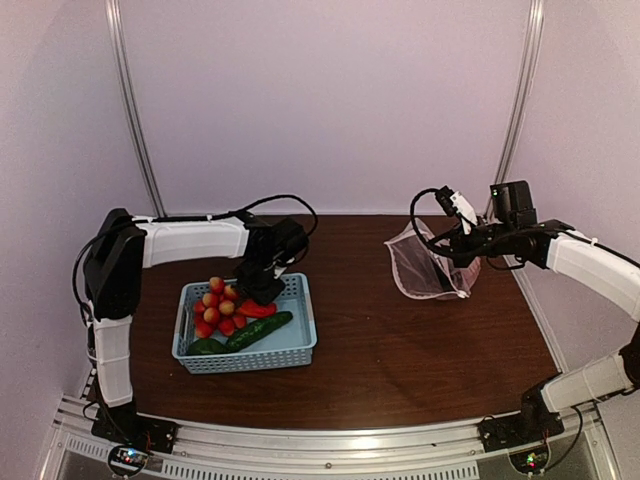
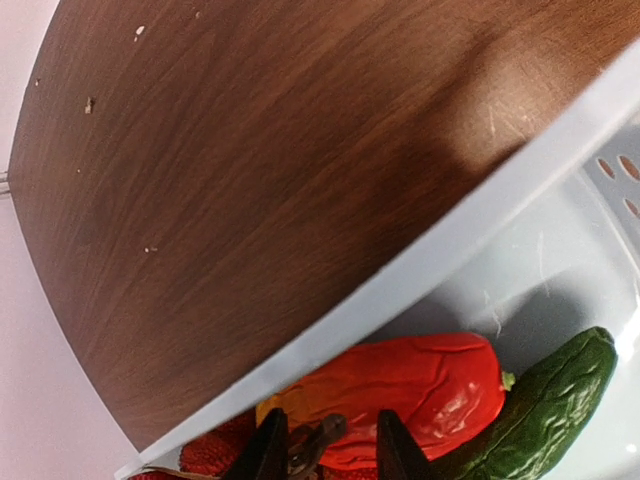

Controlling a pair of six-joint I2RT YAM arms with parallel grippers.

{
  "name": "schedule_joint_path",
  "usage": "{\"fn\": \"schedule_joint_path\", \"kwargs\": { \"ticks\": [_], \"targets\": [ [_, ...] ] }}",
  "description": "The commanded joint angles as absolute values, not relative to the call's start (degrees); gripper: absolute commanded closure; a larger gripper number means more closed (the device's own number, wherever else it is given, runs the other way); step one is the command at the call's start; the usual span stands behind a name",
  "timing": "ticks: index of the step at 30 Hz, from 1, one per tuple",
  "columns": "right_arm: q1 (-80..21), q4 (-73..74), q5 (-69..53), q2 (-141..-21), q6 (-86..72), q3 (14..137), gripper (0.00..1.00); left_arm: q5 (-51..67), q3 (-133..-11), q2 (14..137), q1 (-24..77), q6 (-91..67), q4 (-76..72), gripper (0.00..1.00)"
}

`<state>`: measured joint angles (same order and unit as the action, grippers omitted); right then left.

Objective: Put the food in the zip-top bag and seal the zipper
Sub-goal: Pick up the fake fruit from the bin.

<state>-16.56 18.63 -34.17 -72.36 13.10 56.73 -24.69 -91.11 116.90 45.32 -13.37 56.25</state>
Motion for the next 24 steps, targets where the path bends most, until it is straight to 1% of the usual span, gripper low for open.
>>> {"fn": "schedule_joint_path", "kwargs": {
  "ticks": [1,5,7,8,14,18,24],
  "targets": [
    [-16.1,18.4,-35.2,-72.8,12.6,56.3,1.0,-27.2,-89.8,117.3,45.3,-14.0,56.7,0.73],
    [-16.1,18.3,-35.0,-72.6,12.5,56.2,1.0,-27.6,-89.8,117.6,45.3,-14.1,56.7,0.88],
    [-16.1,18.3,-35.0,-72.7,12.5,56.2,1.0,-27.6,-90.3,117.6,45.3,-13.9,57.5,0.98],
    [-16.1,18.4,-35.0,-72.6,12.4,56.2,1.0,-27.7,-90.7,117.5,45.3,-14.1,58.2,1.0],
    [-16.1,19.1,-35.4,-72.8,12.1,56.9,1.0,-28.5,-94.2,114.3,45.7,-15.3,63.5,1.0],
    [-16.1,21.3,-35.4,-72.6,12.2,59.4,1.0,-27.9,-98.3,109.6,47.4,-16.2,67.4,1.0],
    [-16.1,26.8,-35.0,-74.2,13.6,64.7,1.0,-24.8,-104.0,100.9,49.4,-16.4,67.9,1.0]
  ]
}}
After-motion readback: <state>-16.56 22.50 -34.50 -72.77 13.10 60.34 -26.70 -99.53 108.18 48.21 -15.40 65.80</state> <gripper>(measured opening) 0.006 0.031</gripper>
